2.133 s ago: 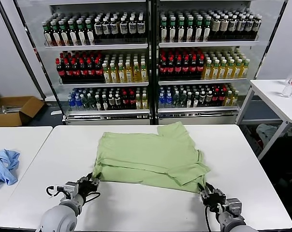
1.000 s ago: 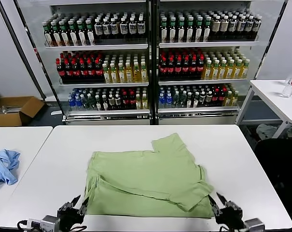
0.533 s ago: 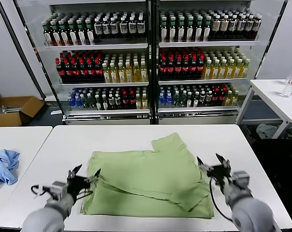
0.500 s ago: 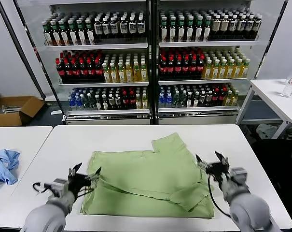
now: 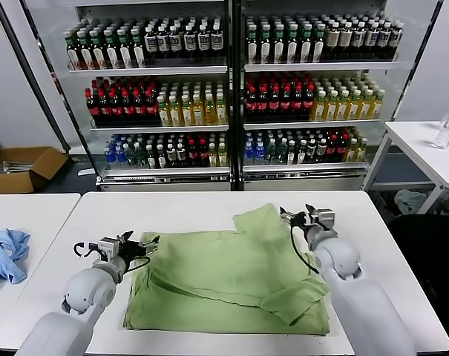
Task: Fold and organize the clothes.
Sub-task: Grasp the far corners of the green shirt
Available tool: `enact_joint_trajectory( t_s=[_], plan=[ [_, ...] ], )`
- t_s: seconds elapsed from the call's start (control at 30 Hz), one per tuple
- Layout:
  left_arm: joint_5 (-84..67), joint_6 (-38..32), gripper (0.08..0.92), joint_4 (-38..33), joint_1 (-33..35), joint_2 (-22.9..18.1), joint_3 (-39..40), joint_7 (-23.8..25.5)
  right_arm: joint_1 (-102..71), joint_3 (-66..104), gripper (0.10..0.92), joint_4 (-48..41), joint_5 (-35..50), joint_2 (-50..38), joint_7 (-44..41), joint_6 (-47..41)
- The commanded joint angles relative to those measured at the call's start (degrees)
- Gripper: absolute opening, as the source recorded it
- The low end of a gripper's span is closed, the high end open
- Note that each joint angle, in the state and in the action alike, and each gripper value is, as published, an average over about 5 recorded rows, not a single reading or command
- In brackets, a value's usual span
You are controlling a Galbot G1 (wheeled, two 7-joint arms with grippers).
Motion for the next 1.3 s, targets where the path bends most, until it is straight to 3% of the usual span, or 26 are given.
enact_joint_trajectory(
  t_s=[0.03, 0.3, 0.57, 1.07, 1.2, 1.3],
  plan=[
    [-0.5, 0.6, 0.823, 7.0, -5.4, 0.6, 1.3, 4.7, 8.1, -3.3, 0.823, -13.7, -4.0, 6.2, -1.6, 1.2],
    [-0.1, 0.7, 0.823, 7.4, -4.8, 0.3, 1.0, 5.9, 10.3, -2.8, 0.823, -21.4, -7.3, 8.9, -2.0, 3.7],
    [0.2, 0.3, 0.799, 8.2, -4.2, 0.1, 0.7, 6.8, 9.5, -2.3, 0.796, -22.3, -5.5, 8.8, -2.4, 3.7],
    [-0.6, -1.1, 0.369, 7.8, -3.4, 0.7, 0.2, 9.0, 7.9, -1.9, 0.36, -19.5, -4.0, 8.1, -4.5, 5.1],
    [-1.2, -4.3, 0.248, 7.2, -2.8, 0.7, 0.3, 9.4, 5.6, -1.6, 0.247, -12.6, -1.7, 6.4, -4.6, 5.8],
    [-3.4, -7.2, 0.163, 4.5, -1.1, 1.4, -0.3, 9.2, 1.7, -1.9, 0.162, -2.2, 3.2, 3.1, -2.7, 4.0]
  ],
)
